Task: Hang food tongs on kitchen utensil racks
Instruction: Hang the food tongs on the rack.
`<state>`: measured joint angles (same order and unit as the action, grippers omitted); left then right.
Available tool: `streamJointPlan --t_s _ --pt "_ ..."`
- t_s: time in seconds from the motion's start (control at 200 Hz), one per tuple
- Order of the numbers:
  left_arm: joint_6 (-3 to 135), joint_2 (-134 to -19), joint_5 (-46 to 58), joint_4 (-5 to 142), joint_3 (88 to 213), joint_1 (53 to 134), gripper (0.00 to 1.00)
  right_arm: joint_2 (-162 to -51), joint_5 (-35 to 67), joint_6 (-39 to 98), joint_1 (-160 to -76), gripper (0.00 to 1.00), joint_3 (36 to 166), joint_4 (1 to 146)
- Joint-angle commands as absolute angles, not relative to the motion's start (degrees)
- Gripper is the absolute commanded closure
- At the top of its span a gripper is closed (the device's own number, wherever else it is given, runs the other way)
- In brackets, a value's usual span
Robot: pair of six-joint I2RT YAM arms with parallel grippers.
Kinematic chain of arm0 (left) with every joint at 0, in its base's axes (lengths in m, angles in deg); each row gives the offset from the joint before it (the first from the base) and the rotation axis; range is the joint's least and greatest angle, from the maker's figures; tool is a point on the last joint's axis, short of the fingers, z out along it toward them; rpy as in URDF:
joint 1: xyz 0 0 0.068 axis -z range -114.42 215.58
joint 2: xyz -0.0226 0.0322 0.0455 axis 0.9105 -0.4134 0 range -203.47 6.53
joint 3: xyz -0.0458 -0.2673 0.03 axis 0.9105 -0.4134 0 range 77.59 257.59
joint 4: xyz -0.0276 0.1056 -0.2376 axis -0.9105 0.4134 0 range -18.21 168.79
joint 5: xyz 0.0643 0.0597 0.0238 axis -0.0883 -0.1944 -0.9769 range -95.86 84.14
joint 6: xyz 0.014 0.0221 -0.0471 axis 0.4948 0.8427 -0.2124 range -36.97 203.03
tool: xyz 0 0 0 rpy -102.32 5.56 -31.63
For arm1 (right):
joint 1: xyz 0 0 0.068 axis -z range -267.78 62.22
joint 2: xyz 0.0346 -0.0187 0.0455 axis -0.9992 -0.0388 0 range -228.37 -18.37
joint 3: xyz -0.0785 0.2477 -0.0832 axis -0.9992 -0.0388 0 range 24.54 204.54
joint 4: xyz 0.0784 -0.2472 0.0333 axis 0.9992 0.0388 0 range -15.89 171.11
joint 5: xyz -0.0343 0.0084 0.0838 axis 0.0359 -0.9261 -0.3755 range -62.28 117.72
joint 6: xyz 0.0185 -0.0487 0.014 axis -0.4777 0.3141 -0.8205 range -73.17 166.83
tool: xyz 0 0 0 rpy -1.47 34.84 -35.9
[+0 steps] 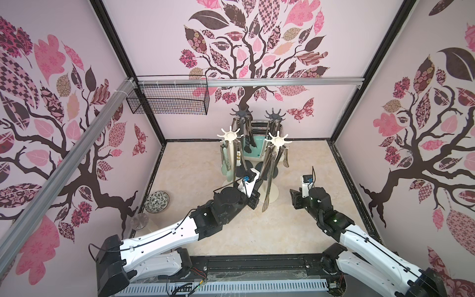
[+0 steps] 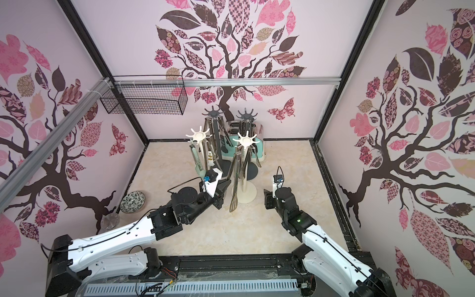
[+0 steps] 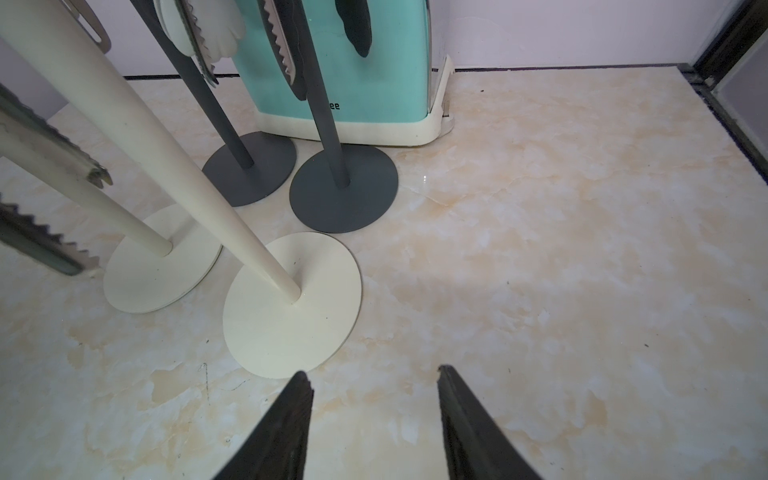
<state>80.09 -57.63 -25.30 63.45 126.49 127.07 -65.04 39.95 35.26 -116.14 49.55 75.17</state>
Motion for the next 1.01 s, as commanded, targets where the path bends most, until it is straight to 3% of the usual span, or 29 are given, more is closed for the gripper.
streamJointPlan --t_s 0.0,1.0 --pt "81.26 -59.45 -27.05 58.79 129.70 127.23 1.00 -65.20 39.85 35.82 -115.77 0.48 49.94 74.97" --pt "81.34 -67.93 -32.14 57.27 132.74 127.21 1.00 -64.50 39.58 35.68 -115.80 0.48 49.59 75.02"
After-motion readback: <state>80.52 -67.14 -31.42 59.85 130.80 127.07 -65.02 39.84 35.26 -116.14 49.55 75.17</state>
